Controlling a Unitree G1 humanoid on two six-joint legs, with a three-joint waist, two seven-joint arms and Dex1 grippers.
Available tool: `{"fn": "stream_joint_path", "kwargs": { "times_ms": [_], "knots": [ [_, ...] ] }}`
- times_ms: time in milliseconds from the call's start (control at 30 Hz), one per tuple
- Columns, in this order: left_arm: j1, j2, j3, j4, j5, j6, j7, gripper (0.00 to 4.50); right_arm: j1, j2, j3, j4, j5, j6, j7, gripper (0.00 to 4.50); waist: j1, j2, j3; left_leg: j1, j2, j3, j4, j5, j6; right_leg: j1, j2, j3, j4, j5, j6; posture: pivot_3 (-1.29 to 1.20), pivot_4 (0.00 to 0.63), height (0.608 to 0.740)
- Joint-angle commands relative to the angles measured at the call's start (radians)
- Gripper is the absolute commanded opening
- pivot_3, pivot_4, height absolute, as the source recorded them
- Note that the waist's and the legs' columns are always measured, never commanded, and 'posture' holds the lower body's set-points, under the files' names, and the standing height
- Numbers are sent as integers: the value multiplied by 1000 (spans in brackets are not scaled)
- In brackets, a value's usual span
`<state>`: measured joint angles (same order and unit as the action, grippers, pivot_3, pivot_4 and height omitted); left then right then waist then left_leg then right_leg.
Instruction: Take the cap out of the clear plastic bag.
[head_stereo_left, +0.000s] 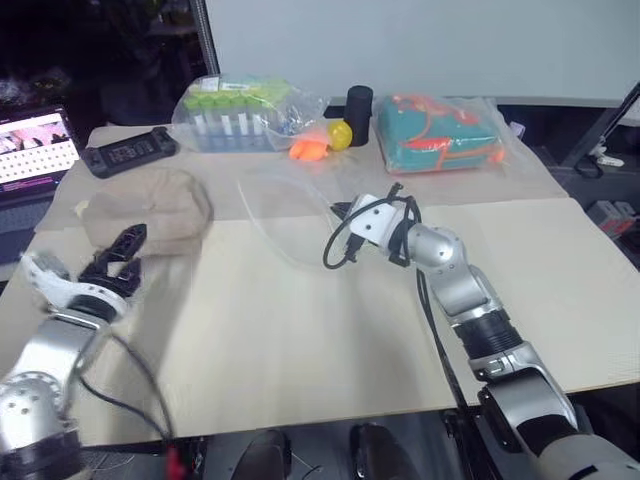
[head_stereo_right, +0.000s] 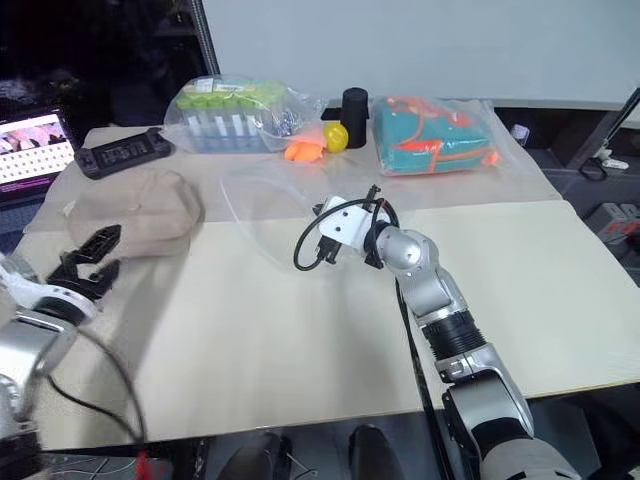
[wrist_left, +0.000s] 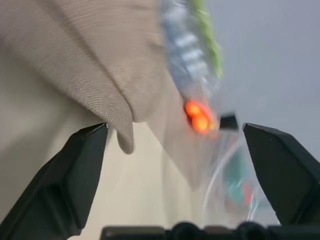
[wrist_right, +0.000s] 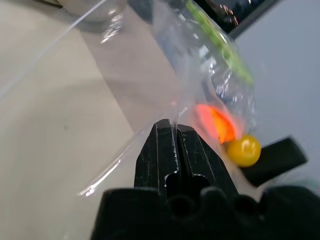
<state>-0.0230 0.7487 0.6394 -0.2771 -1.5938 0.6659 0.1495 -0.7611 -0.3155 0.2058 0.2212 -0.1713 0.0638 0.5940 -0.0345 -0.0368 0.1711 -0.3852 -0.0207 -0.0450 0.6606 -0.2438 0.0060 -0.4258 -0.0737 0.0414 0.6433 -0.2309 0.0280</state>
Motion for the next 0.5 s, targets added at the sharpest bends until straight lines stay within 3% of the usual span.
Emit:
{"fn": "stream_joint_path", "kwargs": {
  "times_ms": [33,167,267,400,500],
  "knots": [
    [112,68,70,-125,57,69,-138,4457,-28,11,-59,-56,97,123,38,0,-4,4,0,1,0,0,-1,0,0,1,0,0,-1,0,0,0,150,740],
    [235,137,117,-271,31,148,-309,4457,-44,-2,-62,-81,164,243,119,0,-7,5,1,1,0,0,-1,0,1,1,-2,0,-1,0,0,0,150,740],
    [216,196,109,-331,-16,168,-352,4457,-56,-37,-41,-131,235,347,239,0,2,4,1,0,1,-1,0,0,0,1,-1,-2,0,-1,0,0,150,740],
    [91,251,45,-287,-3,146,-316,4500,-73,-90,-14,-200,288,427,351,1036,9,6,2,2,1,-1,0,0,0,3,-1,-2,0,-1,-1,0,150,740],
    [25,287,19,-267,12,156,-318,4500,-67,-158,26,-257,294,446,430,2161,10,6,2,2,0,-1,0,0,1,2,-1,-2,-1,-1,-1,0,150,740]
  ]
}}
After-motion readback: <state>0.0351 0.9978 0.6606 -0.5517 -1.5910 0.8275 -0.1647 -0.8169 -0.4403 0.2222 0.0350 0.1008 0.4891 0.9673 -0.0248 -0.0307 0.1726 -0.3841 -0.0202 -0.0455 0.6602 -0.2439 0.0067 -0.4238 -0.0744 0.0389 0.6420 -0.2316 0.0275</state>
